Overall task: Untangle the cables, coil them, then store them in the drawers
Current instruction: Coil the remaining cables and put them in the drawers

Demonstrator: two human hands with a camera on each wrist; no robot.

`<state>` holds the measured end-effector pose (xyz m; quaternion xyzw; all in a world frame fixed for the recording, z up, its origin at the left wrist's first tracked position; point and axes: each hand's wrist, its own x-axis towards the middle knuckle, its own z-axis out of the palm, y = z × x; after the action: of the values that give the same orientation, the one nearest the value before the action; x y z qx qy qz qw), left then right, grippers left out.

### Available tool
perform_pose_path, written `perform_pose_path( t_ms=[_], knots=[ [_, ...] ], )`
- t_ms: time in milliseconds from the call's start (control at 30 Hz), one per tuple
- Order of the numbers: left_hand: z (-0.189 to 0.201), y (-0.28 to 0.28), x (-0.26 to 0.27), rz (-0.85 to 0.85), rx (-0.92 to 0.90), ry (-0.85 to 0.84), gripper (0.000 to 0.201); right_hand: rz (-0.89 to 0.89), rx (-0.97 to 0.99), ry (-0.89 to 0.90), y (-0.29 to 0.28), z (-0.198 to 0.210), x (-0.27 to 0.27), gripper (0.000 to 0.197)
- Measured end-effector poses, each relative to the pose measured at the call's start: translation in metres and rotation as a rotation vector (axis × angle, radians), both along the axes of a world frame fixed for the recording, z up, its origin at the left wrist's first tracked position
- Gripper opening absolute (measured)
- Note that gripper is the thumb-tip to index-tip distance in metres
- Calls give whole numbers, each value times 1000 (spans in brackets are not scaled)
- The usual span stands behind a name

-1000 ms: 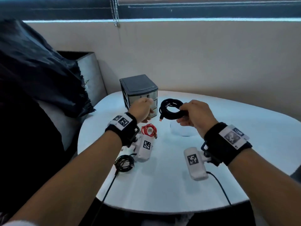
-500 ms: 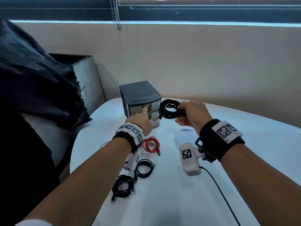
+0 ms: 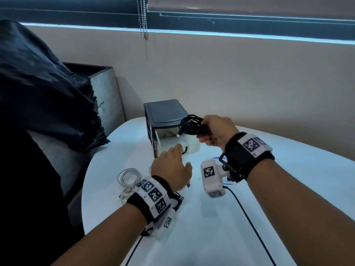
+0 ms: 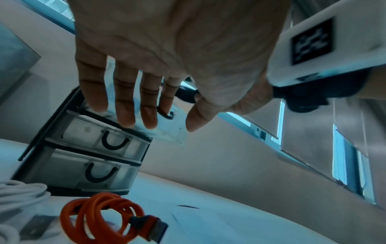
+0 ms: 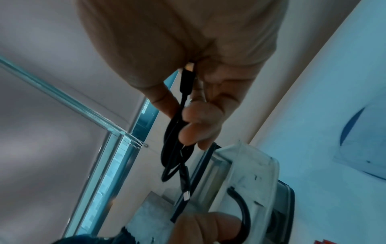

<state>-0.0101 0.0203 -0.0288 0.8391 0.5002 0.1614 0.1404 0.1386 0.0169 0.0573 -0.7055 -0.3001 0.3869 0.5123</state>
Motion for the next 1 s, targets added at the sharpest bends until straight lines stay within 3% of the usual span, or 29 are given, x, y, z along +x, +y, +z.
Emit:
perform_pose_path(
  t_ms=[133, 233, 367, 433, 567, 633, 767, 800, 867, 933, 1000],
  knots=[
    [1, -15, -8, -20, -5, -50, 43, 130, -170, -114, 12, -3, -18, 21],
    [1, -15, -16, -44, -38, -93, 45, 236, -255, -226, 19, -7, -29, 32],
    [0, -12, -18, -57, -34, -118, 46, 307, -204, -789, 24, -15, -38, 30],
    [-1, -11, -18, -58, -29, -120, 44, 358, -168, -977, 25, -20, -46, 31],
    [-4, -11, -21, -95, -13, -133, 40, 518, -140, -1002, 31, -30, -52, 49],
    [-5, -9, -23, -103, -26, -146, 43, 566, -117, -978, 37, -30, -50, 48],
    [-5, -6, -26, -84, -56, -160, 47, 541, 47, -673, 43, -27, -40, 32],
    [-5, -6, -27, -81, -57, -164, 47, 511, 75, -687, 42, -28, -38, 29],
    [-6, -7, -26, -80, -57, -174, 46, 441, 85, -884, 40, -31, -34, 27],
    [-6, -8, -25, -81, -60, -186, 46, 452, 32, -1041, 36, -33, -36, 44],
    [-6, -8, -24, -80, -57, -195, 43, 493, -18, -1084, 34, -36, -39, 54]
  ],
)
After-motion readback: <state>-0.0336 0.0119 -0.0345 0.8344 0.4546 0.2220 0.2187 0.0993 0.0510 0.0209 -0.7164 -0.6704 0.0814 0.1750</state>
